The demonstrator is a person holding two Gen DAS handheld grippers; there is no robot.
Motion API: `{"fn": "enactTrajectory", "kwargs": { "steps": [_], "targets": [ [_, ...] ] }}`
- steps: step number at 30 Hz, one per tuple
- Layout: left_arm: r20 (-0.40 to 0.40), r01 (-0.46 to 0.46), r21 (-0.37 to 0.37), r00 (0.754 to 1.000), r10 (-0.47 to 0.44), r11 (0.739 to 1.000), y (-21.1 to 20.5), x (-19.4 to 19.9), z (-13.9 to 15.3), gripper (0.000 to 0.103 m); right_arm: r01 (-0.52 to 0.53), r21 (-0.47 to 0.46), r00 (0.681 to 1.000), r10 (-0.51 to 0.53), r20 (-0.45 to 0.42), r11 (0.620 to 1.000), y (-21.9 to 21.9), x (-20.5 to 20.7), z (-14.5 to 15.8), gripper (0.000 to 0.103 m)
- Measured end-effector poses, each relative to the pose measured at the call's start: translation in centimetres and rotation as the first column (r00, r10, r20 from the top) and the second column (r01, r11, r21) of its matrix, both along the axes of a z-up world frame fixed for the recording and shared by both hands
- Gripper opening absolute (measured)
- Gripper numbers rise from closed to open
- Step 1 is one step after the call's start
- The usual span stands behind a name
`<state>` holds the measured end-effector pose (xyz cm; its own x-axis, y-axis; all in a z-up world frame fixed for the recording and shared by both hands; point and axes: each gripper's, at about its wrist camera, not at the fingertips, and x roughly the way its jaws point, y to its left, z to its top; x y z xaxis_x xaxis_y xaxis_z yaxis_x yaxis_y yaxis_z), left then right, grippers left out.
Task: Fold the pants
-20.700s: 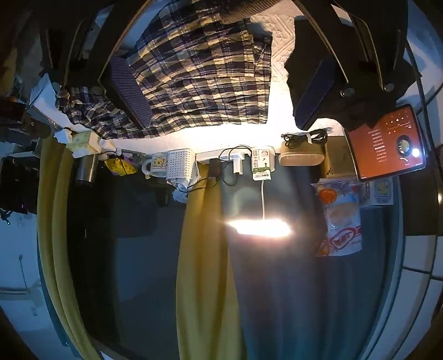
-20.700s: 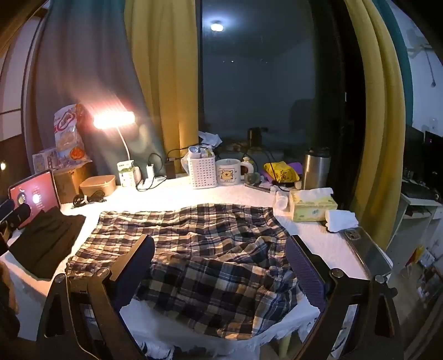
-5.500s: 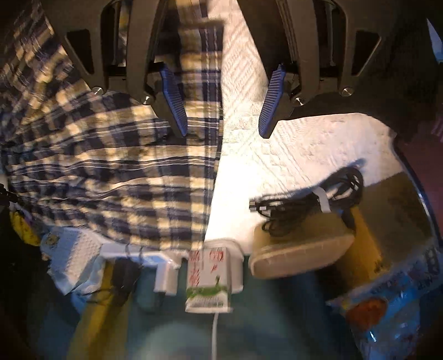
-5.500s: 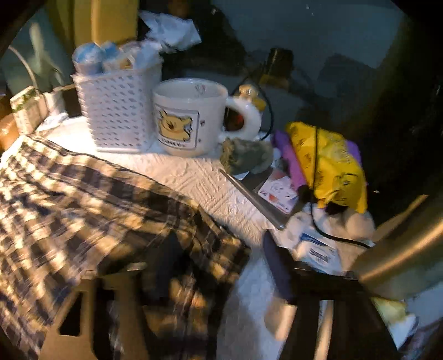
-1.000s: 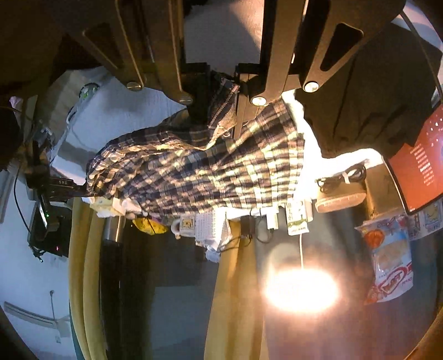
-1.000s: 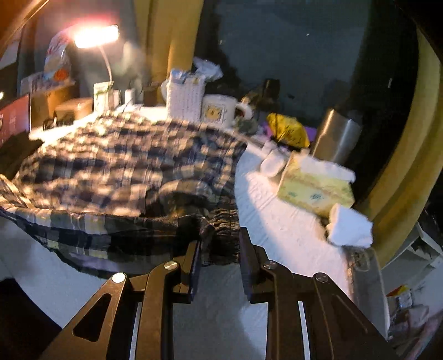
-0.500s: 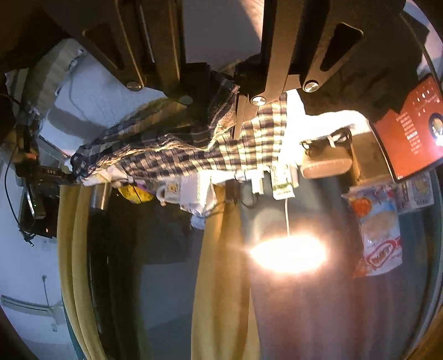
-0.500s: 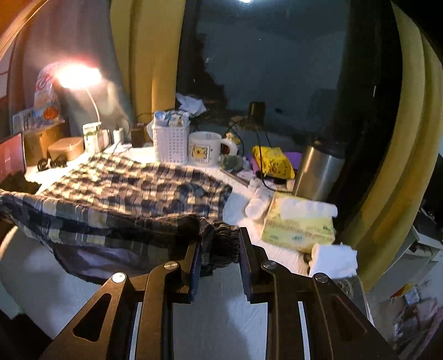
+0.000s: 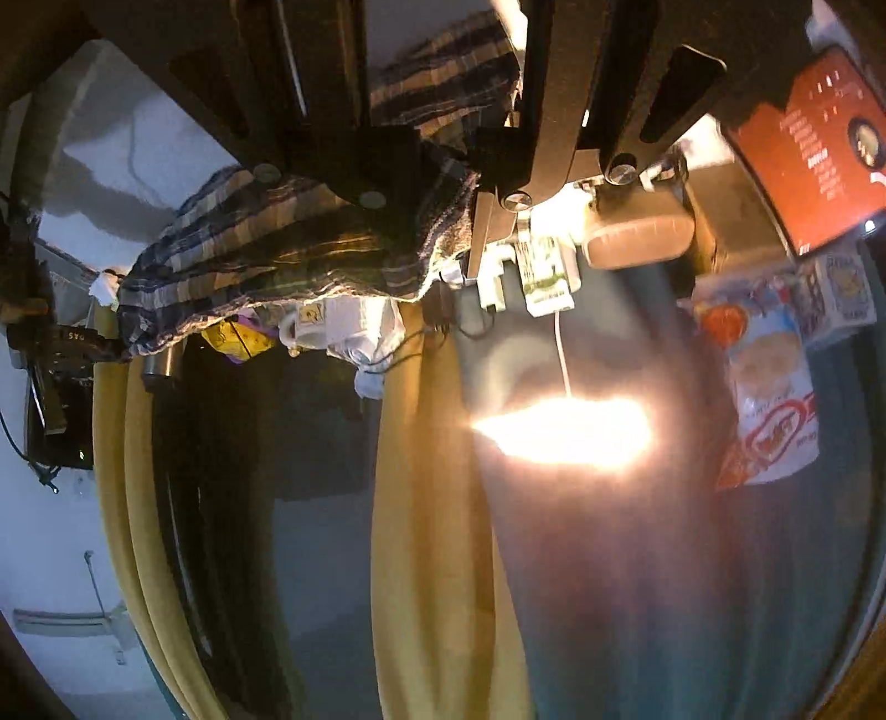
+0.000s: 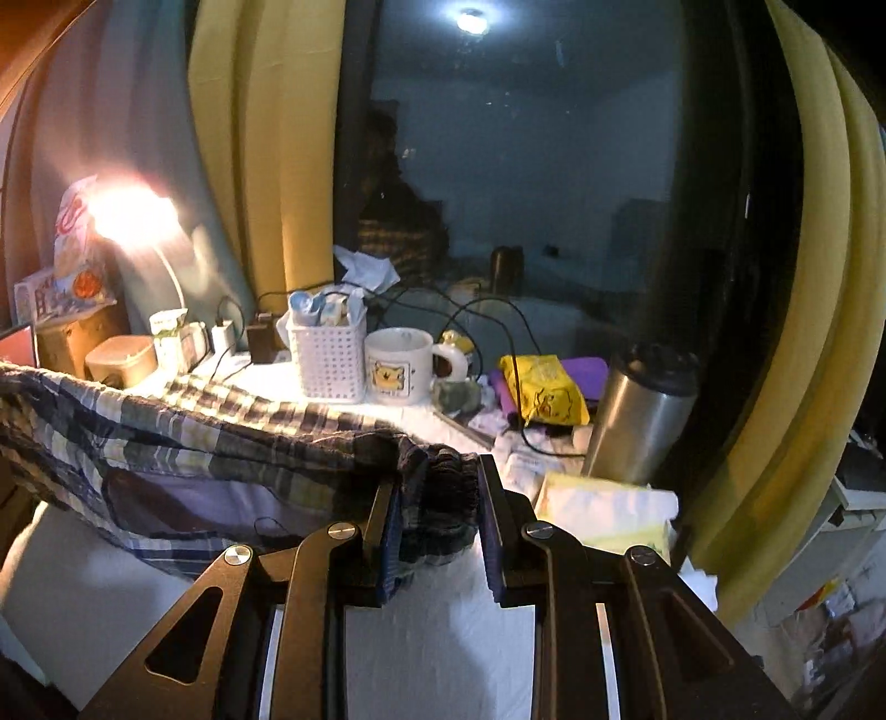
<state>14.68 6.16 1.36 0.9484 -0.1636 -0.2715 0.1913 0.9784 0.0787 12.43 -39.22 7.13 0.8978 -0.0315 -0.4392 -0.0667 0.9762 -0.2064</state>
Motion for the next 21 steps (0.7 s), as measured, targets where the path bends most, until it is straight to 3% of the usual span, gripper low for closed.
{"fn": "enactTrajectory", "kwargs": {
  "steps": [14, 15, 21],
  "targets": [
    [-0.044, 0.010, 0.066, 0.999, -0.007, 0.998, 0.4, 10.0, -1.9, 0.009, 0.029, 0.020, 0.999, -0.029, 0.014, 0.999, -0.3, 7.1, -0.1, 0.025],
    [0.058, -0.007, 0.083, 0.998, 0.002, 0.997, 0.3, 10.7, -2.1, 0.009, 0.030, 0.022, 0.999, -0.030, 0.011, 0.999, -0.3, 7.8, -0.2, 0.025],
    [0.021, -0.011, 0.126, 1.000, 0.009, 0.992, 0.6, 15.6, -3.5, 0.009, 0.045, 0.001, 0.999, -0.045, -0.014, 0.999, -0.1, 11.9, -1.6, 0.025]
  ]
}}
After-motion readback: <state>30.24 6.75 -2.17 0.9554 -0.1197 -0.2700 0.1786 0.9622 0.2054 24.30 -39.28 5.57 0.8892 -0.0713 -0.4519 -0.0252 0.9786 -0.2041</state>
